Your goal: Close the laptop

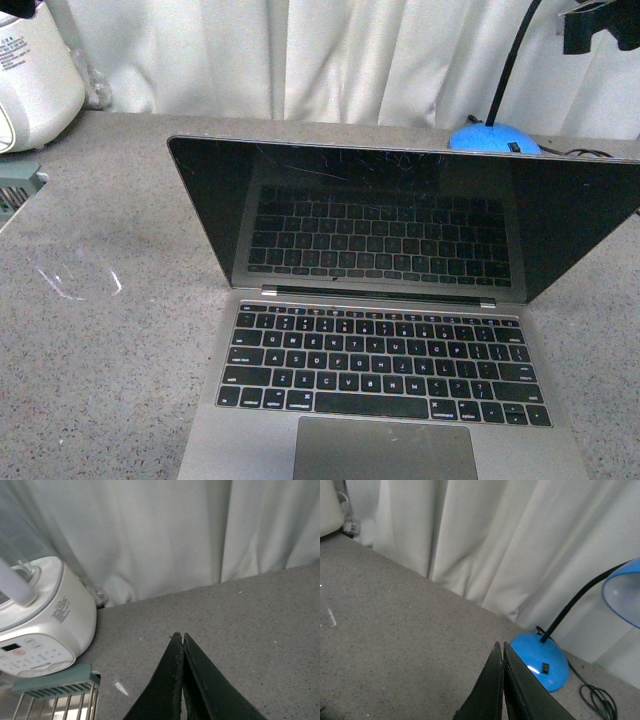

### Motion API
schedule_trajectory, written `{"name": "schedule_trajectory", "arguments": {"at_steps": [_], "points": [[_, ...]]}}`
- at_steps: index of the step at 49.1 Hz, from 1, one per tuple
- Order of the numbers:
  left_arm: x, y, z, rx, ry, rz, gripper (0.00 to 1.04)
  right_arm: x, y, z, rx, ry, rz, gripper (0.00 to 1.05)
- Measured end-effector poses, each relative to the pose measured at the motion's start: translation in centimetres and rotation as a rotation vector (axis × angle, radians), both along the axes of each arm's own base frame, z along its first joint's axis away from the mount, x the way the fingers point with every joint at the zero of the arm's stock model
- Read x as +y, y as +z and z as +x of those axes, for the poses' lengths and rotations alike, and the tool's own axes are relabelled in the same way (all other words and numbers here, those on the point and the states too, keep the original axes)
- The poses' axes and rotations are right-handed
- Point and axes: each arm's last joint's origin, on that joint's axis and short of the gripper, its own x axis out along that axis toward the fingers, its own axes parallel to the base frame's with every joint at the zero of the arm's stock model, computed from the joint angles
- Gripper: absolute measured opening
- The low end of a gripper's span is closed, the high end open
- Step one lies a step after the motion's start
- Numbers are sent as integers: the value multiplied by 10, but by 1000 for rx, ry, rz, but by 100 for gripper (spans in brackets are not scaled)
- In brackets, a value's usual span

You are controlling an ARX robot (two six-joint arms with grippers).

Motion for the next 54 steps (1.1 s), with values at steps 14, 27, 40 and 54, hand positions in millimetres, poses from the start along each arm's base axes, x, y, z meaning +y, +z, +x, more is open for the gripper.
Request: {"name": "schedule_trajectory", "arguments": {"at_steps": [14,27,40,54], "points": [[-27,-19,13,70,-88,57,4,25,-16,11,77,88,-4,1],[-31,-27,12,105,-122,63,4,29,-33,10,168,109,15,1],[-38,-43,-3,220,-189,83,4,24,-45,-4,291,62,55,1],[-58,-56,-37,366,-321,127,4,19,-61,-23,453,-72,100,1]]}}
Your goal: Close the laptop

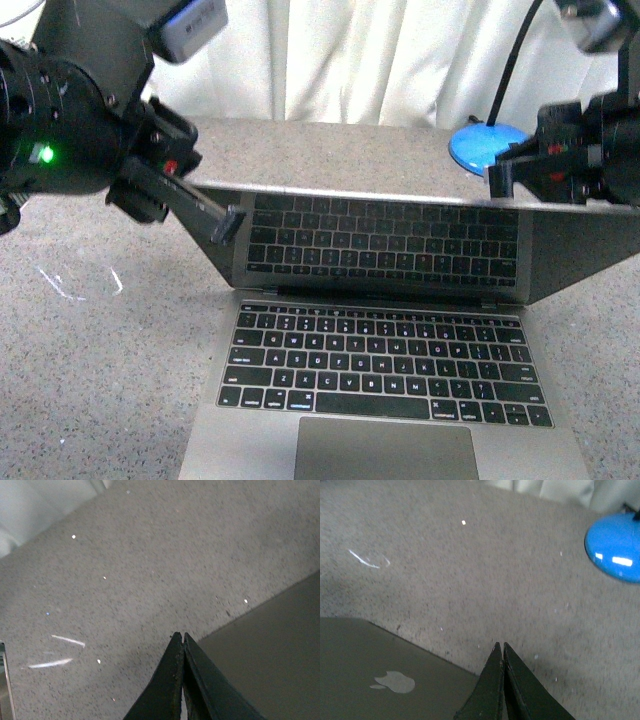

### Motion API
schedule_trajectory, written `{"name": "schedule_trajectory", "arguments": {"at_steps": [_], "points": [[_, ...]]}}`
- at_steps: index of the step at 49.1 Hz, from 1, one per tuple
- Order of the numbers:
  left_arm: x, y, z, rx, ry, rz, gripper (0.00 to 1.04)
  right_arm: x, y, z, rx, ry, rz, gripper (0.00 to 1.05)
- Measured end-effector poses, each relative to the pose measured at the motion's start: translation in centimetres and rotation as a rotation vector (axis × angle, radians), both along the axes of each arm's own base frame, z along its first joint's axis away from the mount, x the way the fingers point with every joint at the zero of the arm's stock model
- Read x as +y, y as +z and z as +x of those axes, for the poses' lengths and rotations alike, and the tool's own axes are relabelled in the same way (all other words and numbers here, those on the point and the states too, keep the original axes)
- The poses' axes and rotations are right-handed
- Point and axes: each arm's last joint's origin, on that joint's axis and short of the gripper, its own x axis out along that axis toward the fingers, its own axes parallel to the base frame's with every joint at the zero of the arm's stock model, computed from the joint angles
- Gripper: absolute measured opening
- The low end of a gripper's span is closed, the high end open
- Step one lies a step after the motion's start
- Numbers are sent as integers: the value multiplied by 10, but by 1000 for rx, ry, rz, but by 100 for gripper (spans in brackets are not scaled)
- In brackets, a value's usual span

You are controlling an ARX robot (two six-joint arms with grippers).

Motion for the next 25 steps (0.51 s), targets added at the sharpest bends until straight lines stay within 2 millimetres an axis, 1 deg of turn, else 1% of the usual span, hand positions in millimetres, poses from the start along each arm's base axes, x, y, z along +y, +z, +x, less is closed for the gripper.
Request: {"name": "schedule_trajectory", "arguments": {"at_steps": [11,15,17,19,25], "points": [[-8,-14,-24,151,-98,62,4,3,-23,-21,174,-71,13,1],[-12,-25,-37,226,-157,107,4,8,-34,-31,262,-83,17,1],[-17,-29,-44,271,-221,83,4,11,-43,-37,335,-99,27,1],[-22,-31,-50,298,-266,78,4,12,-46,-39,361,-100,28,1],[-29,-36,-63,340,-338,87,4,14,-58,-46,456,-137,9,1]]}}
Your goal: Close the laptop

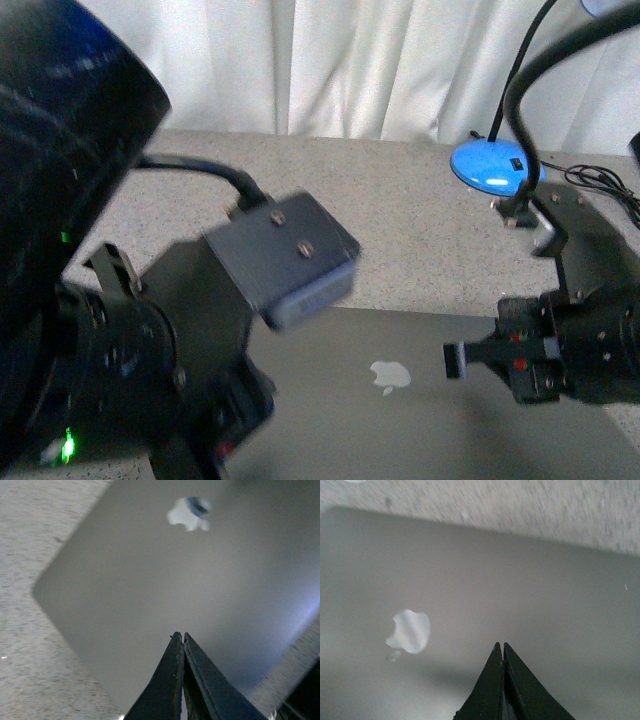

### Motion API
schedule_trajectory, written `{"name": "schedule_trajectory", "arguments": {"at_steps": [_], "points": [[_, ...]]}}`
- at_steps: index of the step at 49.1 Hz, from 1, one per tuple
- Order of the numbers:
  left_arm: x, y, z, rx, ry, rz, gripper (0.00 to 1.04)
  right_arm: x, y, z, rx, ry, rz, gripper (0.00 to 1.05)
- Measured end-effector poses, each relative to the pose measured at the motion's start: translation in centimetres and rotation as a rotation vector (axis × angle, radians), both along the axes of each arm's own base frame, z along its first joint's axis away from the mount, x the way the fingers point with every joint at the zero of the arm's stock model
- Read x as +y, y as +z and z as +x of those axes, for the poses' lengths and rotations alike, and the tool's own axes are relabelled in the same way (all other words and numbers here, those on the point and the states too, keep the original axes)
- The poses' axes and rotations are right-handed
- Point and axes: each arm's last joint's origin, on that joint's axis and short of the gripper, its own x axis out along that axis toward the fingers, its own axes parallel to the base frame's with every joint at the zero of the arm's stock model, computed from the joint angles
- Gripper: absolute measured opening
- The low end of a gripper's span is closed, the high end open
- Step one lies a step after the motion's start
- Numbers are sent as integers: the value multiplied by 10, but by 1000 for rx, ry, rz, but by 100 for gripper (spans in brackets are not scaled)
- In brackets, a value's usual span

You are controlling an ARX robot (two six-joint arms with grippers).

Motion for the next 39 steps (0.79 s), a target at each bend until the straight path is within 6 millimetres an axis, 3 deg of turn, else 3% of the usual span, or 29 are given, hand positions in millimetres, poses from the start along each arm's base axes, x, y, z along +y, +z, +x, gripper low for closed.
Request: {"name": "schedule_trajectory", "arguments": {"at_steps": [9,21,29,39], "points": [[0,-8,-12,39,-34,39,4,-1,-13,-8,109,-41,-66,1],[5,-8,-8,-16,17,51,4,-2,-15,-7,114,-63,-108,1],[15,1,11,-130,169,31,4,-2,-8,0,66,-88,-112,1],[46,29,51,-325,471,-25,4,-18,22,22,-112,-204,-116,1]]}}
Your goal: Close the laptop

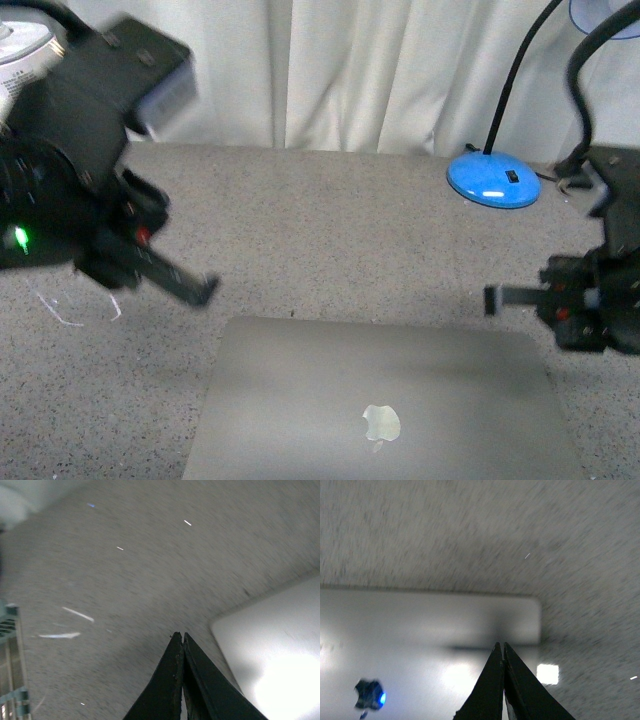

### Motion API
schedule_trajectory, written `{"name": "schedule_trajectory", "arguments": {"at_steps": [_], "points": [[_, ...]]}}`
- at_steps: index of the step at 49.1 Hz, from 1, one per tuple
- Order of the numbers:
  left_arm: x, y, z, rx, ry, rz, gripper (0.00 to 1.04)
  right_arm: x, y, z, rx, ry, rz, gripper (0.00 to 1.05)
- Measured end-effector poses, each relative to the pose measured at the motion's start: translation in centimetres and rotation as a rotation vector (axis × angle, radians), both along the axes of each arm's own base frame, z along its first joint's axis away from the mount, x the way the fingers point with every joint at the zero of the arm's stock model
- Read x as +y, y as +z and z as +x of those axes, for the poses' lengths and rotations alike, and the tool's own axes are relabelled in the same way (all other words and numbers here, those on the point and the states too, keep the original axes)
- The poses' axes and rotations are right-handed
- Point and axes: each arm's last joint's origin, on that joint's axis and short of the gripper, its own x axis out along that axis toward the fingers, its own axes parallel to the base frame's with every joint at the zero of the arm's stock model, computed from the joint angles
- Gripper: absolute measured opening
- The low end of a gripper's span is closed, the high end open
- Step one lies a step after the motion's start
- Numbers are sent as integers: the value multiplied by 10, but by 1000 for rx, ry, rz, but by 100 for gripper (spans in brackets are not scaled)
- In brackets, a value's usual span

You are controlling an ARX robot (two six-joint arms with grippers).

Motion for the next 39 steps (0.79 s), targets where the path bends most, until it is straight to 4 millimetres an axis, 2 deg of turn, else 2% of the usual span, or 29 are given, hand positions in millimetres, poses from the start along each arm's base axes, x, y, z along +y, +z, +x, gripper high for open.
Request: {"name": "schedule_trajectory", "arguments": {"at_steps": [8,13,16,22,30,39], "points": [[41,25,19,-153,243,-75,4,-21,32,6,-198,-85,-28,1],[68,42,15,-257,350,-114,4,-34,57,-10,-384,-123,-78,1],[80,48,2,-311,392,-139,4,-38,68,-30,-500,-122,-127,1],[88,47,-21,-353,422,-174,4,-38,73,-61,-608,-105,-176,1],[93,40,-58,-403,444,-202,4,-36,62,-104,-651,-69,-234,1],[94,35,-97,-451,488,-241,4,-35,54,-136,-717,-71,-275,1]]}}
